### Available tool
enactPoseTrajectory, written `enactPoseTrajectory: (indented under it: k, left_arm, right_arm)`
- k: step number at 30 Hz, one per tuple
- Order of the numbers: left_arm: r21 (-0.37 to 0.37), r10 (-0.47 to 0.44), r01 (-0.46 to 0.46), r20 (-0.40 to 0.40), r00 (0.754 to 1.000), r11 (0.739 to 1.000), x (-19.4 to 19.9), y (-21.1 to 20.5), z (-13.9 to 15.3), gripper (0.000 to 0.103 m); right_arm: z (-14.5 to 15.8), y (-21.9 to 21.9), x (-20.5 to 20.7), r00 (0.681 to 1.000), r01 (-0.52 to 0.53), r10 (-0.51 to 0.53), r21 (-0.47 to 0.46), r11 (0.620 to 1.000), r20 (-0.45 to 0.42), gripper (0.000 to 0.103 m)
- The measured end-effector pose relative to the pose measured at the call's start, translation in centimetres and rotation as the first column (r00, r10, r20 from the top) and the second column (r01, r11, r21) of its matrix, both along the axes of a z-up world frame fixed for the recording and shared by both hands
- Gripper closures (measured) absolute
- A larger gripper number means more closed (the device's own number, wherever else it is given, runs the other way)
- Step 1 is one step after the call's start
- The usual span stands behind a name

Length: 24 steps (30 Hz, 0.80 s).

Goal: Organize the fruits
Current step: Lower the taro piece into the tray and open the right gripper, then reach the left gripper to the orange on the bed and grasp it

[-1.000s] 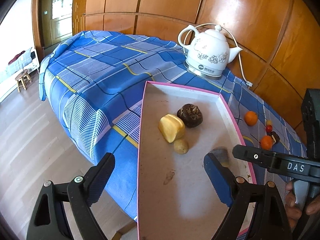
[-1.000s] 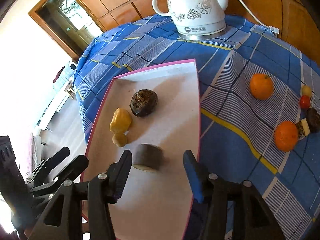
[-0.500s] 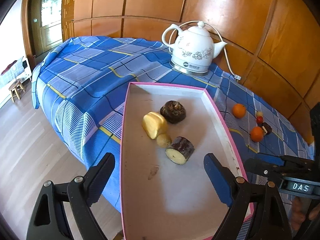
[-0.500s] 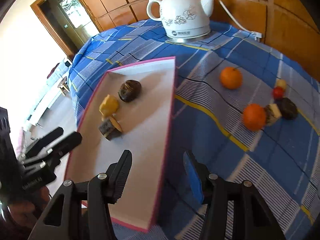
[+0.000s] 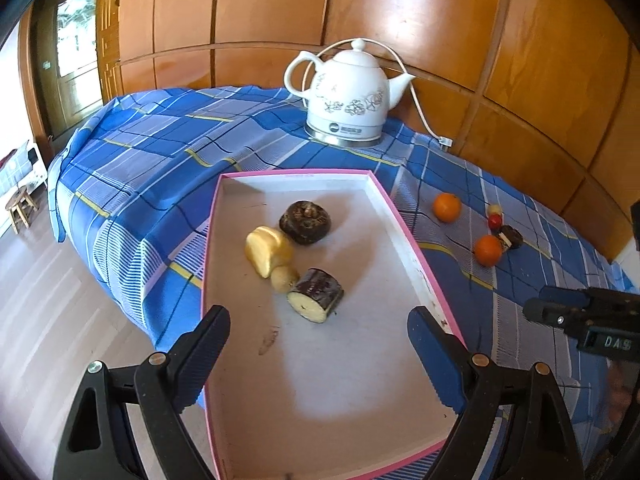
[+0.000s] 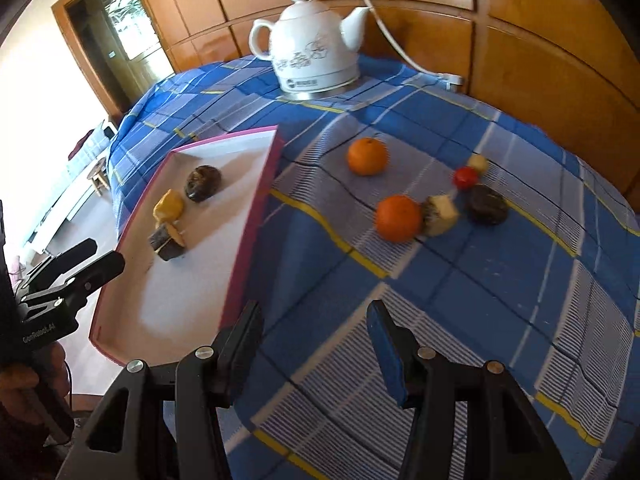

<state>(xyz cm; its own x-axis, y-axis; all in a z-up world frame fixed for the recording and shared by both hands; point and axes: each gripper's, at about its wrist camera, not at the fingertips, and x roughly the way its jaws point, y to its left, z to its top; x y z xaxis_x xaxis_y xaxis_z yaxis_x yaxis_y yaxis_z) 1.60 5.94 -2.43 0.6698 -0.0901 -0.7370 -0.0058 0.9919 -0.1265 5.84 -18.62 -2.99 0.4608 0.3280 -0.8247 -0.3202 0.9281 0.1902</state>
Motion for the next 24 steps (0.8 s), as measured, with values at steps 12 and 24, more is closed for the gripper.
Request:
enactPoseTrajectory:
  k: [12,24]
  left_arm:
    - [0.032,-0.052,0.053,-0.009,0.999,0.998,-0.2,-1.9,-0.2,0.012]
    - [0.054,-0.106,0.108,-0.027,0.994,0.993,0.6,-3.6,-0.2,0.012]
  right_arm:
    - [0.0,-2.2,-0.7,1.000,0.011,-0.010,-0.071,0.997,0.020,0.049]
    - [0.2,-9.0,-0.1,0.994,0.108,-0.106,-0.157,0.982,0.021,0.049]
